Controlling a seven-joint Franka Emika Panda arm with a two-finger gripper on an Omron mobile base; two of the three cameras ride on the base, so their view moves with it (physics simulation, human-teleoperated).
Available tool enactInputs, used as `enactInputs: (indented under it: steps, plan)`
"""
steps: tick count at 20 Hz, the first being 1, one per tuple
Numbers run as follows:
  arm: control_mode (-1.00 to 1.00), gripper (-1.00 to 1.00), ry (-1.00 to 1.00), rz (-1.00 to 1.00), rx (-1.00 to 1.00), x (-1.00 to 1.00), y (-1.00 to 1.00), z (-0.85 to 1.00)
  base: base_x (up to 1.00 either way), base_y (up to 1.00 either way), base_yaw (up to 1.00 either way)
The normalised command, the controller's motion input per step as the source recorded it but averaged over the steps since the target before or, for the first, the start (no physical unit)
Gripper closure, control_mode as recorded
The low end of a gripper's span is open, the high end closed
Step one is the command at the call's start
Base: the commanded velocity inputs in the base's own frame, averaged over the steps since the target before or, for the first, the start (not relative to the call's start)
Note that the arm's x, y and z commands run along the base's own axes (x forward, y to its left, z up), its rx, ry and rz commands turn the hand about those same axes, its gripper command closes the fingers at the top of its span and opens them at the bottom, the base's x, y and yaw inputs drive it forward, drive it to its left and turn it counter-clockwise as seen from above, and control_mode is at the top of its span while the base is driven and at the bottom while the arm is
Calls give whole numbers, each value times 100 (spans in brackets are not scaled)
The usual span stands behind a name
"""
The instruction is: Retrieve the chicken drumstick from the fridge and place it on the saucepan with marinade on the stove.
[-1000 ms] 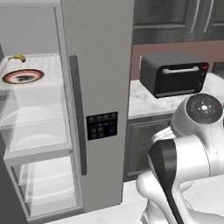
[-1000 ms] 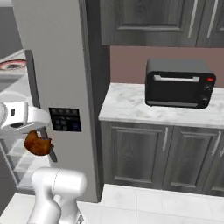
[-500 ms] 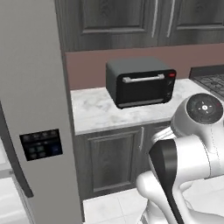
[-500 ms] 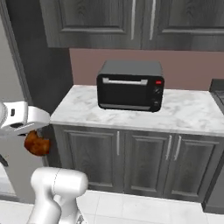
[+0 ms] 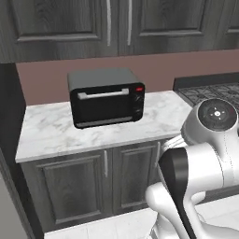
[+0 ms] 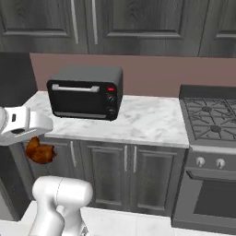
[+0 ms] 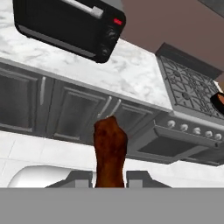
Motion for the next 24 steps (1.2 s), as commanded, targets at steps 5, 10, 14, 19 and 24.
enactInputs:
  steps: [5,10,14,19,24]
  plan:
    - [100,100,0,0,0,0,0,0,0,-100,0]
    - [100,100,0,0,0,0,0,0,6,-100,0]
    - [100,100,0,0,0,0,0,0,16,-100,0]
    - [100,100,0,0,0,0,0,0,23,-100,0]
    - [100,100,0,0,0,0,0,0,25,-100,0]
